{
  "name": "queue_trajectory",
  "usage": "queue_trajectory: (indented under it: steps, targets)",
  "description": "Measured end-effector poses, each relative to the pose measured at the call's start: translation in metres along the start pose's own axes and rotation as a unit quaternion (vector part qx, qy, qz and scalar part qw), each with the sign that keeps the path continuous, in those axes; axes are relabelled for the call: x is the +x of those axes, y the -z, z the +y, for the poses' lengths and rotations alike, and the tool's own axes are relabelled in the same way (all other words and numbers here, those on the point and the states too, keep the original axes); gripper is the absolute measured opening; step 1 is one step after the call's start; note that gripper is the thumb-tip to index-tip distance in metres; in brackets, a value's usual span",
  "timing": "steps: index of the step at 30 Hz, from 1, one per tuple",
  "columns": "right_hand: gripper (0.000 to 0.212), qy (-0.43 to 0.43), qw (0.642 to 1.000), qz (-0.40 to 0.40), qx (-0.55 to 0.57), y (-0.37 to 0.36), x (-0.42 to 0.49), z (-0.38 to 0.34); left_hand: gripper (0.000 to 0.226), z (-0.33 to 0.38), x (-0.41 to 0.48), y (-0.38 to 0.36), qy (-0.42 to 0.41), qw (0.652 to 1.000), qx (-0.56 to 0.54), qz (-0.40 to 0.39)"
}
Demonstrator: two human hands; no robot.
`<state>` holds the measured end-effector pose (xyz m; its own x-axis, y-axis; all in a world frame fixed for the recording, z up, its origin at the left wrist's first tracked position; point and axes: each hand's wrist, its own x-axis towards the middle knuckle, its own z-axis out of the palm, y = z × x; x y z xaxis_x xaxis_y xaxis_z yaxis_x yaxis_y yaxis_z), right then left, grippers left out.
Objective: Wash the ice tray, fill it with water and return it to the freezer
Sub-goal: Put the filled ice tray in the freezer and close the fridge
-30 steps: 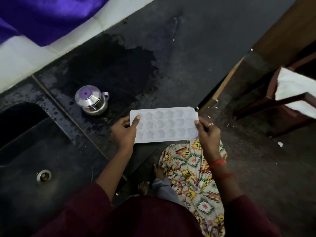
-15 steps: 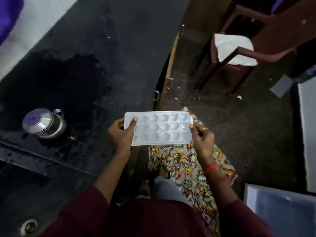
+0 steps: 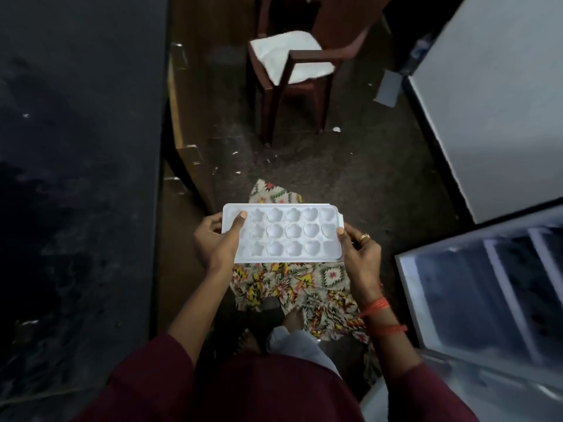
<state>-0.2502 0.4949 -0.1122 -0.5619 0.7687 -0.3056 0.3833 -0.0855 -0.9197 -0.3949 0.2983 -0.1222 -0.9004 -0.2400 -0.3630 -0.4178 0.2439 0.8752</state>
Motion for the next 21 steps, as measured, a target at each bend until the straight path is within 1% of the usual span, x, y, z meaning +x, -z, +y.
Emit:
queue_trajectory:
  steps: [2, 5, 8, 12, 14, 17, 21]
  targets:
    - [0.041, -0.008, 1.000, 0.026, 0.009, 0.023, 0.005, 0.005, 0.039, 0.005, -0.010, -0.024, -0.006, 1.000, 0.014, -0.027]
    - [0.037, -0.013, 0.998, 0.065, 0.013, 0.056, 0.012, 0.011, 0.035, 0.010, -0.026, -0.061, -0.019, 0.998, 0.031, -0.057]
    - [0.050, -0.031, 0.993, 0.109, 0.019, 0.091, 0.021, 0.020, 0.032, 0.017, -0.045, -0.099, -0.031, 0.994, 0.045, -0.091]
    - [0.054, -0.047, 0.985, 0.161, 0.032, 0.133, 0.031, 0.031, 0.034, 0.023, -0.069, -0.146, -0.049, 0.987, 0.069, -0.137]
    - [0.051, -0.047, 0.981, 0.183, 0.036, 0.148, 0.034, 0.031, 0.035, 0.025, -0.078, -0.166, -0.054, 0.984, 0.072, -0.153]
    - [0.036, -0.046, 0.972, 0.223, 0.061, 0.178, 0.037, 0.034, 0.033, 0.031, -0.099, -0.200, -0.068, 0.976, 0.091, -0.186]
    - [0.032, -0.050, 0.957, 0.273, 0.082, 0.210, 0.031, 0.040, 0.041, 0.038, -0.127, -0.235, -0.091, 0.962, 0.110, -0.234]
